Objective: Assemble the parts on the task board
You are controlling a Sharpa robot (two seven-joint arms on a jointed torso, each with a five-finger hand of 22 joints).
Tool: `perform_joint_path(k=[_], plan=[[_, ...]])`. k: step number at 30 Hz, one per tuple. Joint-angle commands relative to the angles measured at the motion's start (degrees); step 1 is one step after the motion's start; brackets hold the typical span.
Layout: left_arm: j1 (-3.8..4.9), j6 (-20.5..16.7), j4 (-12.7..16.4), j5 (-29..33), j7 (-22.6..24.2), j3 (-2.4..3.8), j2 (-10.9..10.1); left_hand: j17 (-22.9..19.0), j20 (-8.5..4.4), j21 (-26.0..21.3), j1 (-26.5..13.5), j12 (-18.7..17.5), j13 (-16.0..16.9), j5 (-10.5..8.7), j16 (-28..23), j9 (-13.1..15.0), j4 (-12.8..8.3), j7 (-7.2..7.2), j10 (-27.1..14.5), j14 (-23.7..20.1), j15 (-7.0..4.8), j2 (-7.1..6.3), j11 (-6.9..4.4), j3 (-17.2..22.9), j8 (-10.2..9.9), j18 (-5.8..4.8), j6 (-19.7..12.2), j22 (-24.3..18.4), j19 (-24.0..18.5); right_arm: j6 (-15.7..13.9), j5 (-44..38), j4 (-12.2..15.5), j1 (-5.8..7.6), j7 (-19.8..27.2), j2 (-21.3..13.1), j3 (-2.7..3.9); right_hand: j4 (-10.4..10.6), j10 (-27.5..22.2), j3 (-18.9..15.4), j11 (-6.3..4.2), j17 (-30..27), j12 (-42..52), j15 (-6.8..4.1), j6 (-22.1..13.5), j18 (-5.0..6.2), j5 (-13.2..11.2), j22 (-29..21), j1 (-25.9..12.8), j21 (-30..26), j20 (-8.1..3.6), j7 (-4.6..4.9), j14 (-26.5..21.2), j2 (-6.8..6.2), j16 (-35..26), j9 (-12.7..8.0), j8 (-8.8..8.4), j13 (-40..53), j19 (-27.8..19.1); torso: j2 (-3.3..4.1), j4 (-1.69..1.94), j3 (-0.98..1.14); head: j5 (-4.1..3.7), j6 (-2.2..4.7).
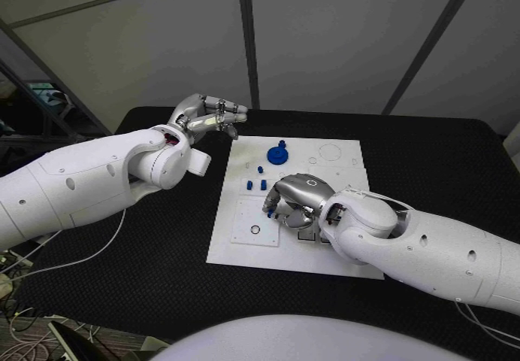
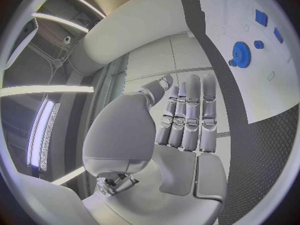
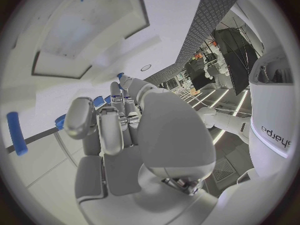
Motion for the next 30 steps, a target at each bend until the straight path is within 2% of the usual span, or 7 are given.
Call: perform_joint_path(k=[1, 8, 14, 18, 23, 27, 30], plan=[[0.09, 0.78, 0.08, 0.20, 0.55, 0.06, -0.01, -0.05, 0.25, -0.36, 0.02, 0.17, 0.03, -0.08, -0.34, -0.08, 0.08, 0.30, -0.44, 0.07, 0.26, 0.47, 0.02, -0.37, -0.40, 0.72, -0.22, -0.06, 0.00, 2.05, -1.26, -0.11, 0.04, -0.17, 0.23, -0.05, -0.22, 0.18, -0.09, 0.10, 0.01, -0.20, -0.06, -0.07, -0.57, 0.36, -0.08, -0.60, 0.15, 0.24, 0.38, 2.87, 0.18, 0.26, 0.10, -0.04, 0.04, 0.02, 0.01, -0.01, -0.02, 0.07, -0.13], [0.09, 0.81, 0.05, 0.20, 0.44, 0.06, 0.00, -0.07, 0.26, -0.38, 0.02, 0.17, 0.03, -0.08, -0.37, -0.08, 0.08, 0.31, -0.47, 0.07, 0.27, 0.47, 0.03, -0.37, -0.41, 0.72, -0.24, -0.07, -0.01, 3.39, -1.82, 0.05, 0.04, -0.35, 0.31, -0.35, -0.09, -1.06, -0.80, 0.47, -0.36, -1.31, 0.26, -1.14, -0.35, 0.08, -1.10, -2.10, -0.51, 0.50, 0.66, 2.73, -0.30, 0.12, -0.16, -0.93, -0.15, -0.85, -0.06, -0.06, 0.00, 0.09, -0.29], [0.09, 0.86, 0.02, 0.20, 0.40, 0.06, -0.01, -0.07, 0.26, -0.38, 0.02, 0.17, 0.03, -0.08, -0.37, -0.08, 0.08, 0.31, -0.47, 0.07, 0.27, 0.47, 0.03, -0.37, -0.41, 0.72, -0.24, -0.07, -0.01, 1.01, -1.95, 0.12, 0.04, -0.54, -0.06, -0.58, 0.44, -7.63, -2.10, 2.96, -2.19, -4.46, 2.24, -6.86, 0.55, 0.99, -5.86, -4.71, -3.78, 2.03, 3.08, 2.13, -2.70, -0.95, -1.27, -4.46, -1.81, -4.28, -0.07, -0.06, 0.02, 0.06, -0.22], [0.09, 0.88, 0.01, 0.20, 0.37, 0.06, -0.05, -0.11, 0.27, -0.41, 0.03, 0.18, 0.02, -0.08, -0.43, -0.09, 0.08, 0.31, -0.52, 0.08, 0.28, 0.51, 0.04, -0.38, -0.43, 0.73, -0.28, -0.08, -0.03, -0.96, -2.21, 0.36, 0.04, -0.60, -0.41, -0.63, 0.15, -10.64, -3.04, 3.86, -4.26, -4.74, 3.06, -8.07, 1.10, 0.92, -8.26, -4.84, -5.56, 2.98, 3.98, 1.38, -3.13, -2.23, -1.19, -4.71, -2.23, -6.00, -0.05, -0.06, 0.06, 0.06, -0.11], [0.08, 0.91, -0.06, 0.20, 0.34, 0.06, -0.05, -0.14, 0.27, -0.43, 0.05, 0.18, 0.02, -0.08, -0.46, -0.09, 0.07, 0.32, -0.56, 0.09, 0.28, 0.52, 0.05, -0.38, -0.45, 0.73, -0.31, -0.08, -0.03, -3.43, -2.33, 1.27, 0.03, -0.29, -1.23, -0.65, 0.03, -11.76, -3.87, 4.17, -5.03, -4.43, 3.30, -8.58, 1.33, 0.82, -9.24, -4.88, -6.31, 3.33, 4.24, 1.07, -3.39, -2.66, -1.16, -4.68, -2.22, -6.66, -0.06, -0.01, 0.05, 0.00, 0.07], [0.08, 0.93, -0.21, 0.20, 0.32, 0.06, -0.07, -0.14, 0.27, -0.43, 0.05, 0.18, 0.02, -0.08, -0.46, -0.09, 0.07, 0.32, -0.56, 0.09, 0.28, 0.52, 0.05, -0.38, -0.45, 0.73, -0.31, -0.08, -0.03, -5.12, -2.04, 2.87, 0.03, 0.17, -2.76, -0.63, -0.01, -11.95, -4.15, 4.19, -4.99, -4.24, 3.34, -8.64, 1.38, 0.83, -9.44, -4.88, -6.46, 3.39, 4.22, 1.06, -3.48, -2.61, -1.14, -4.65, -2.19, -6.77, -0.09, -0.08, 0.09, 0.01, 0.21], [0.08, 0.93, -0.34, 0.20, 0.36, 0.06, -0.12, -0.26, 0.32, -0.54, -0.11, 0.20, 0.01, -0.10, -0.61, -0.09, 0.21, 0.38, -0.74, 0.15, 0.34, 0.61, 0.12, -0.50, -0.49, 0.71, -0.39, -0.13, -0.06, -6.77, -1.49, 4.48, 0.03, 0.62, -4.45, -0.59, 0.00, -11.99, -4.37, 4.16, -5.03, -4.06, 3.34, -8.70, 1.42, 0.85, -9.57, -4.92, -6.55, 3.42, 4.16, 1.06, -3.54, -2.61, -1.14, -4.64, -2.15, -6.83, -0.13, -0.16, 0.03, -0.14, 0.43]])
